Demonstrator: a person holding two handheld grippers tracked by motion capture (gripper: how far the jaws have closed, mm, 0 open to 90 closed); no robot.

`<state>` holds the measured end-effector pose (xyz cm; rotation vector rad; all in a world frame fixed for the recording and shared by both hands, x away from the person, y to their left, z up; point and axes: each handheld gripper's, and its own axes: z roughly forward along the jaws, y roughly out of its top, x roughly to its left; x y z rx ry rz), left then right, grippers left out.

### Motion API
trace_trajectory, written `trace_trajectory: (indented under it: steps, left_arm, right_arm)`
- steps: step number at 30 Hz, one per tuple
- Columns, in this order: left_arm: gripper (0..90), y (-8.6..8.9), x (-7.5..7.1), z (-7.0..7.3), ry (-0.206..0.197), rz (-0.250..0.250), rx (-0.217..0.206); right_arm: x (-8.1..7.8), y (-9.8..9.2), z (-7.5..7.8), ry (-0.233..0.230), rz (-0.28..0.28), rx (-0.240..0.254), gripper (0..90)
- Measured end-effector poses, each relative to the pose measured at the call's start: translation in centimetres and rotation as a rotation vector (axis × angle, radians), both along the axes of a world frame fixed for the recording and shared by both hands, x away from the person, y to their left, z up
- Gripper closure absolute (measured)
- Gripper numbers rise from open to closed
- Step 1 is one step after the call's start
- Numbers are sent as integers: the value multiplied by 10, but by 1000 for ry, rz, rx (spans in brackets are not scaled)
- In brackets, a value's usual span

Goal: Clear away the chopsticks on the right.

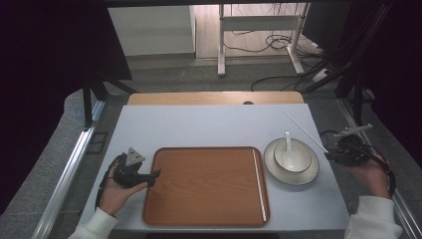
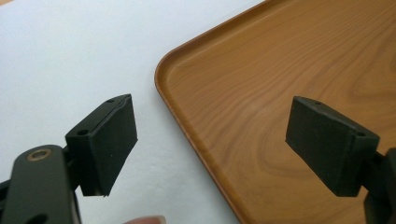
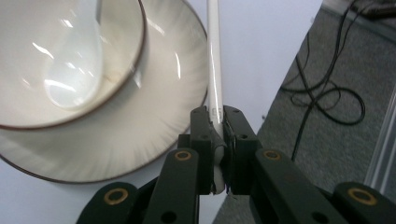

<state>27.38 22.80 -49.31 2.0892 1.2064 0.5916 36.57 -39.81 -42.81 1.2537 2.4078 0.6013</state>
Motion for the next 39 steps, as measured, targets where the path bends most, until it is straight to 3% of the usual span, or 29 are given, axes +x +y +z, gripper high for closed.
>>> trace_trajectory:
  steps: [4, 20, 29, 39]
  left_arm:
    - [160, 0, 0, 0, -1, 0, 2]
    - [161, 0, 0, 1, -5, 4, -2]
    - [161, 0, 0, 1, -6, 3, 0]
    - [161, 1, 0, 1, -7, 0, 0]
  right_arm:
    - [-5, 4, 14, -47, 15, 74, 833]
    - [-13, 32, 30, -61, 82, 189, 833]
    - [-17, 58, 38, -69, 170, 207, 833]
    - [-20, 91, 39, -54, 250, 176, 834]
